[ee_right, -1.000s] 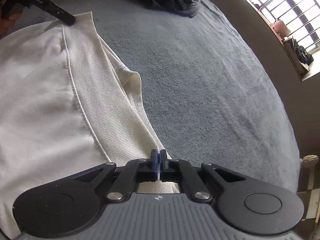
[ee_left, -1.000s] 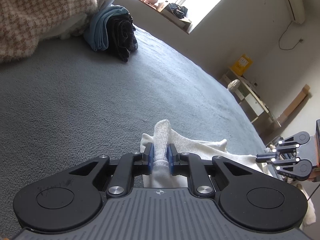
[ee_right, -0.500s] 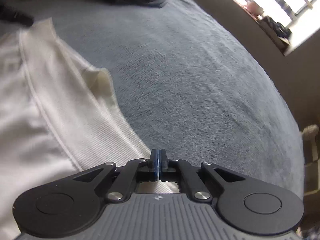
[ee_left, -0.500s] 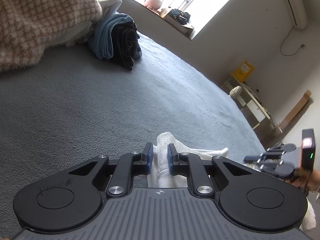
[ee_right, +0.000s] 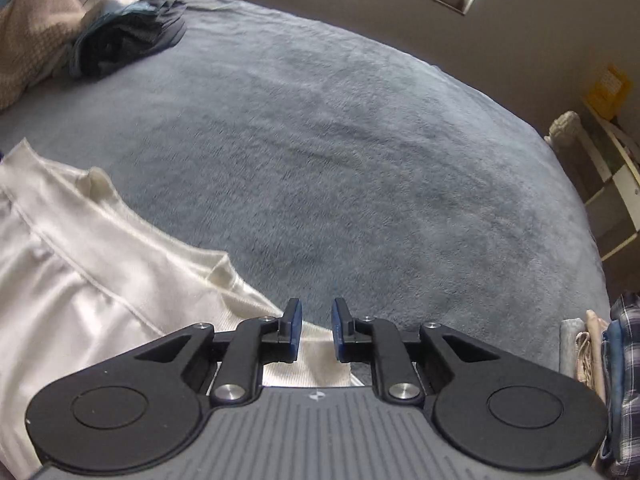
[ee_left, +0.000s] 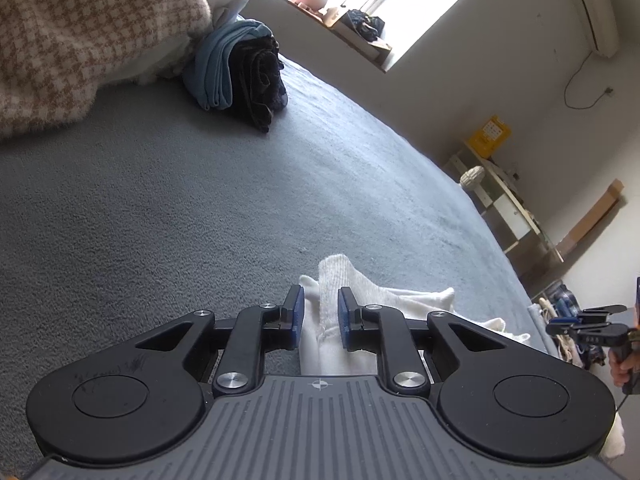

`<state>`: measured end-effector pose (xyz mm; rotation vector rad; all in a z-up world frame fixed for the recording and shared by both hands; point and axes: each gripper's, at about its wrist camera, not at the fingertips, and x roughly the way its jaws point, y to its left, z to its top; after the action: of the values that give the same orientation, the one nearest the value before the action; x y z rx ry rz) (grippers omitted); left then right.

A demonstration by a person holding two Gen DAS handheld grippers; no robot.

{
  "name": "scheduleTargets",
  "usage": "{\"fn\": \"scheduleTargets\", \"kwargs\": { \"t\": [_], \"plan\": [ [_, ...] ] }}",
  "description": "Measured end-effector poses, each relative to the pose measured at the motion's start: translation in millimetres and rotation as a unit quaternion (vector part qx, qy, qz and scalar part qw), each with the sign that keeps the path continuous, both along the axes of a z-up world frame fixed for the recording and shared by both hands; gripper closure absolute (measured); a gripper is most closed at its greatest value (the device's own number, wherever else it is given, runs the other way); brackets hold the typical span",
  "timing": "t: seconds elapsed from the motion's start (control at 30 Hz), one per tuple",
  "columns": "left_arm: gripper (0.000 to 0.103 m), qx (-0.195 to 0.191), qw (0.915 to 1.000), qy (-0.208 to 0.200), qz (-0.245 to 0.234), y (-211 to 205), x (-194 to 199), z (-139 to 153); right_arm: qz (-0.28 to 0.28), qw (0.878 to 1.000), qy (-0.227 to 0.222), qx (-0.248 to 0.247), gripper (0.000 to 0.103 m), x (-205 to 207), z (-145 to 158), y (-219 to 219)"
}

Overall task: Fold clothes
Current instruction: 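Bring the right gripper back to the sweatshirt rib beside the left gripper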

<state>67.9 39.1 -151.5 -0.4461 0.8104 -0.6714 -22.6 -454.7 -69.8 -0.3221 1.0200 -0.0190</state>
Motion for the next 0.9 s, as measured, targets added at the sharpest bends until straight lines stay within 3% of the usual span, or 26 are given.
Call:
{"fn": "scheduleTargets", "kwargs": {
  "t": [0.13, 0.3, 0.37, 0.4, 0.43, 0.53, 0.63, 0.8, 0.9],
  "plan": [
    [0.082, 0.003, 1.0, 0.001, -0.008, -4.4, -2.2, 1.4, -0.018, 1.0, 0.019, -0.007, 0.058, 3.9, -17.5, -4.9],
    [0.079, 0.012, 0.9997, -0.006, -0.021, -11.8, -5.6, 2.6, -0.026, 0.999, 0.042, 0.003, 0.053, 6.7, -36.6, -14.0],
    [0.078, 0.018, 0.9995, -0.009, -0.024, -15.2, -5.6, 2.4, -0.022, 0.999, 0.049, -0.008, 0.058, 6.8, -47.3, -13.5],
    [0.078, 0.021, 0.9994, -0.011, -0.025, -16.6, -5.6, 2.4, -0.027, 0.998, 0.047, -0.008, 0.076, 6.4, -49.5, -14.8],
    [0.078, 0.023, 0.9993, -0.013, -0.026, -17.6, -5.4, 2.3, -0.033, 0.999, 0.04, -0.007, 0.101, 5.4, -50.1, -16.6],
    [0.078, 0.024, 0.9993, -0.011, -0.027, -17.5, -4.3, 1.3, -0.076, 0.997, -0.019, 0.027, 0.101, -3.6, -37.5, -30.7],
    [0.078, 0.027, 0.9991, -0.01, -0.03, -18.1, -2.7, 1.5, -0.16, 0.98, -0.063, 0.096, 0.101, -14.6, -33.7, -60.7],
    [0.078, 0.034, 0.9985, -0.015, -0.039, -19.3, -1.2, 4.9, -0.229, 0.953, -0.08, 0.184, 0.1, -24.8, -45.7, -86.1],
    [0.078, 0.028, 0.9987, -0.015, -0.039, -17.0, -1.5, 7.7, -0.243, 0.94, -0.083, 0.226, 0.094, -29.3, -44.4, -95.3]
  ]
}}
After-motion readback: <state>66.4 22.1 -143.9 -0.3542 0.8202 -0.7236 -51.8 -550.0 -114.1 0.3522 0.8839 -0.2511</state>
